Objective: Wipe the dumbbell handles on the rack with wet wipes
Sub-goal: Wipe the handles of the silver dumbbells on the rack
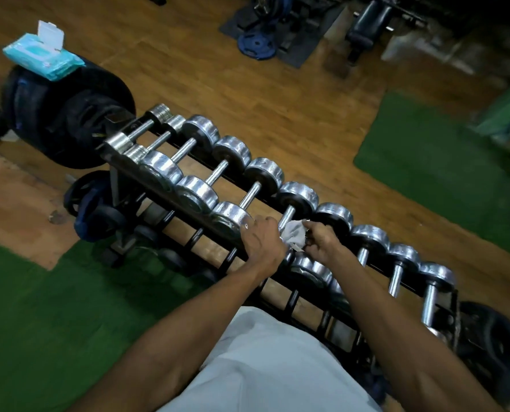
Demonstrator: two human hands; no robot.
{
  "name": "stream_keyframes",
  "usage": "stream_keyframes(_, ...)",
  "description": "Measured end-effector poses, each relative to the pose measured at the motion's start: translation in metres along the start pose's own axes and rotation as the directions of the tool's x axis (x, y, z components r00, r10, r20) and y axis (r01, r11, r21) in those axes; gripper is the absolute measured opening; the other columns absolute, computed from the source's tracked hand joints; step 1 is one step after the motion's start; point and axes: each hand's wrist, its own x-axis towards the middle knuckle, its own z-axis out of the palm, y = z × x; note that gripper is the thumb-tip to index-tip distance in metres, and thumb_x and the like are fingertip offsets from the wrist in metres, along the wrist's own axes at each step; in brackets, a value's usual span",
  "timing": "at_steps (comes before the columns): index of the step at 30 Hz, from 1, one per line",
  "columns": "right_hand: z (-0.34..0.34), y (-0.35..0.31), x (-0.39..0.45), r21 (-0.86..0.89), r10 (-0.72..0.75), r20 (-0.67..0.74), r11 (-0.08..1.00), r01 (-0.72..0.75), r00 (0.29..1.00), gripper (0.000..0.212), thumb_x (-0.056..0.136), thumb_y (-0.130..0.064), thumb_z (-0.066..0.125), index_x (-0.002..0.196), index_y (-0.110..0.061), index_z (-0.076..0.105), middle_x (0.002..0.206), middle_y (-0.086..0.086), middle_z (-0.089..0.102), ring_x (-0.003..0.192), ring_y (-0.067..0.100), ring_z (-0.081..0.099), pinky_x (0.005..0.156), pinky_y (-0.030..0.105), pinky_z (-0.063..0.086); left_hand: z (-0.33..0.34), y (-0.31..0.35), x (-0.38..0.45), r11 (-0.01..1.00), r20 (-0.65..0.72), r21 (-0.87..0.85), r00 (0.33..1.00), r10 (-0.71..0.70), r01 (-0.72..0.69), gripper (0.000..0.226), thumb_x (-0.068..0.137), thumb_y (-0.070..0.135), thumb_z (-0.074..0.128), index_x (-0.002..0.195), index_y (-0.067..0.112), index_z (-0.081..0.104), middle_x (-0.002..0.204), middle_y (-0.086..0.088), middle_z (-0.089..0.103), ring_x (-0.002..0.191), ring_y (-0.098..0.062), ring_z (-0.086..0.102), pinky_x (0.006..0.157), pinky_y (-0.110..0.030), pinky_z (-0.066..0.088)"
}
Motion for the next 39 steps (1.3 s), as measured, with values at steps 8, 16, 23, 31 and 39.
stream_keyframes(8,-0.021,0.014,-0.028,0.301,-0.063,-0.069,0.95,0.081,0.996,0.016,0.104,-0.015,0.059,0.102,0.001,0.063,0.091,0.017,0.068,0.07,0.026,0.065,0.047,0.029,0.056,0.009,0.0,-0.017,0.984,-0.024,-0.135,0.994,0.111,-0.113,0.034,0.09,0.035,0.061,0.118,0.014,0.063,0.116,-0.009,0.065,0.113,-0.032,0.059,0.091,-0.041,0.044)
stream_keyframes(16,-0.024,0.024,-0.051,0.332,-0.082,-0.083,0.937,0.105,0.993,0.026,0.104,-0.017,0.06,0.119,0.004,0.06,0.098,0.018,0.07,0.074,0.028,0.068,0.048,0.028,0.056,0.008,-0.005,-0.03,0.977,-0.074,-0.148,0.987,0.142,-0.152,0.037,0.088,0.041,0.066,0.11,0.011,0.068,0.107,-0.01,0.069,0.107,-0.032,0.063,0.086,-0.041,0.051)
stream_keyframes(23,-0.032,0.026,-0.053,0.308,-0.095,-0.114,0.943,0.126,0.989,0.039,0.102,-0.02,0.062,0.13,0.007,0.06,0.089,0.015,0.073,0.061,0.023,0.072,0.048,0.028,0.056,0.016,-0.004,-0.033,0.967,-0.112,-0.208,0.985,0.128,-0.149,0.025,0.088,0.03,0.065,0.105,0.012,0.069,0.1,-0.009,0.069,0.098,-0.03,0.066,0.078,-0.038,0.053)
stream_keyframes(31,-0.045,0.028,-0.047,0.266,-0.089,-0.121,0.957,0.119,0.989,0.039,0.102,-0.027,0.063,0.129,0.001,0.06,0.096,0.015,0.073,0.063,0.023,0.072,0.05,0.029,0.056,0.037,0.004,-0.035,0.96,-0.049,-0.256,0.993,0.108,-0.117,0.014,0.08,0.031,0.062,0.083,0.017,0.067,0.086,-0.005,0.067,0.086,-0.03,0.067,0.07,-0.036,0.054)
stream_keyframes(39,-0.079,0.018,-0.028,0.277,-0.09,-0.077,0.955,0.108,0.993,0.047,0.099,-0.026,0.066,0.135,0.003,0.06,0.119,0.021,0.073,0.09,0.032,0.074,0.069,0.04,0.061,0.053,0.035,-0.039,0.975,-0.072,-0.211,0.996,0.059,-0.073,0.022,0.084,0.03,0.065,0.098,0.013,0.064,0.1,-0.008,0.067,0.096,-0.031,0.065,0.068,-0.034,0.041)
